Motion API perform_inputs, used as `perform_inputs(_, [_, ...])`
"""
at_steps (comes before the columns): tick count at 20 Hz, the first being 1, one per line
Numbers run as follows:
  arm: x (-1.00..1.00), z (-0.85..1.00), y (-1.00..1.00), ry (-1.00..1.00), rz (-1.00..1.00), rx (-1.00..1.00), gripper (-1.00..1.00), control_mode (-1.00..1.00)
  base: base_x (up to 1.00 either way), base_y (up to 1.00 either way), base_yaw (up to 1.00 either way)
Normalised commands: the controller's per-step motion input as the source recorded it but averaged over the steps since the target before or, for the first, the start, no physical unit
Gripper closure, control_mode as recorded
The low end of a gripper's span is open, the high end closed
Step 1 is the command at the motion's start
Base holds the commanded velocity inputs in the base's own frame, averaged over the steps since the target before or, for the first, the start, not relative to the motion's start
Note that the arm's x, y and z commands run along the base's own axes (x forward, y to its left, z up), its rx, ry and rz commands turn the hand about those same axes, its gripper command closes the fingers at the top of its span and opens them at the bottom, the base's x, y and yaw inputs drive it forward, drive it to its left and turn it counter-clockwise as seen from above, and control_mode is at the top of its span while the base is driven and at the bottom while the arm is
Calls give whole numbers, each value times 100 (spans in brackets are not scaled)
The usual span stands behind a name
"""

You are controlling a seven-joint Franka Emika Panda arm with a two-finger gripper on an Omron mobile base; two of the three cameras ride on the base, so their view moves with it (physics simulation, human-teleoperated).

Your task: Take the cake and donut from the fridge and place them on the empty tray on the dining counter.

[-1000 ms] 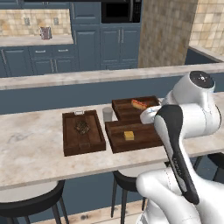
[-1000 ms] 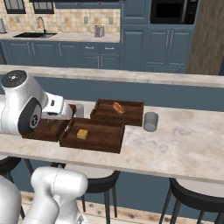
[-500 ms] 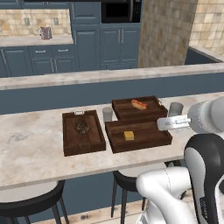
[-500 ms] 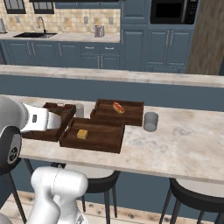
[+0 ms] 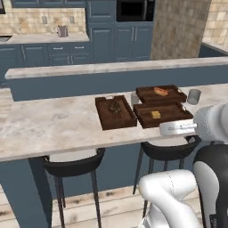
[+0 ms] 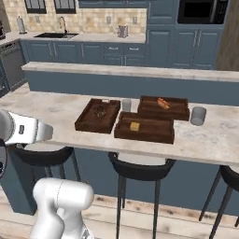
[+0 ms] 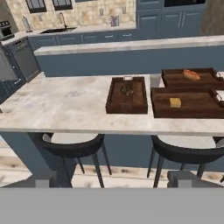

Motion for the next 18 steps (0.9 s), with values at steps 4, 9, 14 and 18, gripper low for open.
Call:
perform_inputs(4, [0, 0, 0, 0, 0, 0, -100, 100, -89, 100, 4])
perform_inputs(9, [0, 0, 0, 0, 0, 0, -100, 100, -38, 100, 24])
perform_inputs(14, [0, 0, 0, 0, 0, 0, -100, 100, -30, 93, 72])
perform_inputs(18, [0, 0, 0, 0, 0, 0, -100, 100, -22, 78, 79])
